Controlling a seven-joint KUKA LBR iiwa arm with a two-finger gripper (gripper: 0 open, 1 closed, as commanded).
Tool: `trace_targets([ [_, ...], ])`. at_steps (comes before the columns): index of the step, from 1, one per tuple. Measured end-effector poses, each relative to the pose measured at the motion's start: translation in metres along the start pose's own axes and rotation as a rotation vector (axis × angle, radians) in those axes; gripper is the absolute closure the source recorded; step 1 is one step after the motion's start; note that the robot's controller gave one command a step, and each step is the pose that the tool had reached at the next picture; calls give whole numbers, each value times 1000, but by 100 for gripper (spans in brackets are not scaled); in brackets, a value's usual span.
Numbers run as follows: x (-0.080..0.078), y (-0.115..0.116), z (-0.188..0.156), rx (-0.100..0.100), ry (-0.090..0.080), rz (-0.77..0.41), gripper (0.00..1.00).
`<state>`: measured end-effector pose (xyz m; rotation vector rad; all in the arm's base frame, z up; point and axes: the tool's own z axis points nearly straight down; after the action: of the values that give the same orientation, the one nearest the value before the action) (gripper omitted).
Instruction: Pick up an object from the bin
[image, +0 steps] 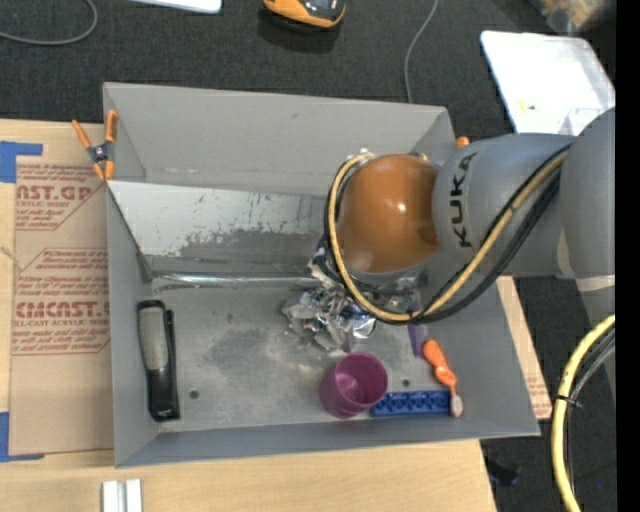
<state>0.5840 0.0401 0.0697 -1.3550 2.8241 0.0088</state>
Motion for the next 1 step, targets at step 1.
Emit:
trace_targets([
  [1,0,0,0,0,0,0,100],
])
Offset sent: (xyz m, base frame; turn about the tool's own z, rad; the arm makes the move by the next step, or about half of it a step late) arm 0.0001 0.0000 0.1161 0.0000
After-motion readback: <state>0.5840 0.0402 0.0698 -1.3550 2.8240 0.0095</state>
